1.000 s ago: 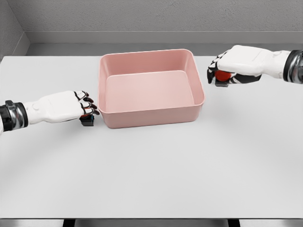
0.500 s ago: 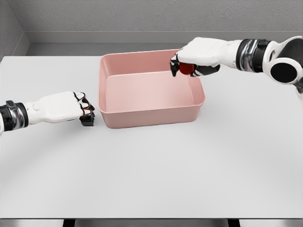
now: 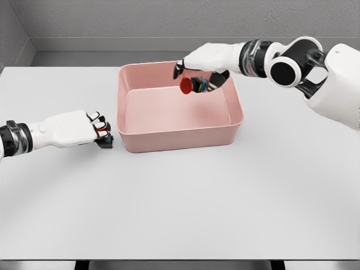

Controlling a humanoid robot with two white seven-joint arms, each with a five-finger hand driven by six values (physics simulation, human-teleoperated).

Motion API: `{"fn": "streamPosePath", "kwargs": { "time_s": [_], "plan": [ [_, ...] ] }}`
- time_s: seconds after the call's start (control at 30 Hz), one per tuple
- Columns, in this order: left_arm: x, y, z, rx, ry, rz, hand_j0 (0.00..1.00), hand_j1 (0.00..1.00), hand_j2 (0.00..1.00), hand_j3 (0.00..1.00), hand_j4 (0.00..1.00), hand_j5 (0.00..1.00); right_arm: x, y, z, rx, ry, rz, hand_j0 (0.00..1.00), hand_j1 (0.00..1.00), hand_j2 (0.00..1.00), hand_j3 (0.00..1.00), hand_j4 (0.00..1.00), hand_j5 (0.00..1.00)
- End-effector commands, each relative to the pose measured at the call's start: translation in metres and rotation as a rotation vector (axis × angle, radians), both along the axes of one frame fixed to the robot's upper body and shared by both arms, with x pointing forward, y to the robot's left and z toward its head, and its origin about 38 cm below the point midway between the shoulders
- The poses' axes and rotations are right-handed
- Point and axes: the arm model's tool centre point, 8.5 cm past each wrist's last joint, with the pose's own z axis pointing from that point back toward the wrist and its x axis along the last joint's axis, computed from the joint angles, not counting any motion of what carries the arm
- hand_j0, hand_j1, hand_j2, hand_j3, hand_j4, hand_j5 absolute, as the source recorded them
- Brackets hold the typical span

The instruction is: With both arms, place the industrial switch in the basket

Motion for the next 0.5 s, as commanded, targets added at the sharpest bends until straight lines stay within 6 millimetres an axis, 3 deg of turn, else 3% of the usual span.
{"fn": "streamPosePath", "kwargs": {
  "time_s": [0.0, 0.13, 0.27, 0.37, 0.47],
  "plan": [
    [0.0, 0.002, 0.002, -0.016, 0.009, 0.006, 0.02, 0.02, 0.02, 0.02, 0.02, 0.02, 0.001, 0.002, -0.001, 0.001, 0.004, -0.014, 1.0, 1.0, 1.0, 1.0, 1.0, 1.0],
    [0.001, 0.009, 0.008, -0.016, 0.002, 0.021, 0.02, 0.02, 0.02, 0.02, 0.02, 0.02, 0.001, -0.003, 0.006, 0.007, -0.014, -0.013, 1.0, 1.0, 1.0, 1.0, 1.0, 1.0],
    [0.001, 0.021, 0.012, -0.002, 0.003, 0.043, 0.02, 0.02, 0.02, 0.02, 0.02, 0.02, -0.011, -0.042, 0.05, 0.057, -0.118, -0.004, 1.0, 1.0, 1.0, 1.0, 1.0, 1.0],
    [0.003, 0.024, 0.014, -0.012, 0.003, 0.055, 0.02, 0.02, 0.02, 0.02, 0.02, 0.02, -0.017, -0.081, 0.062, 0.063, -0.164, 0.015, 1.0, 1.0, 1.0, 1.0, 1.0, 1.0],
    [0.003, 0.027, 0.017, -0.025, 0.008, 0.064, 0.02, 0.02, 0.02, 0.02, 0.02, 0.02, -0.03, -0.123, 0.052, 0.055, -0.171, 0.049, 1.0, 1.0, 1.0, 1.0, 1.0, 1.0]
  ]
}}
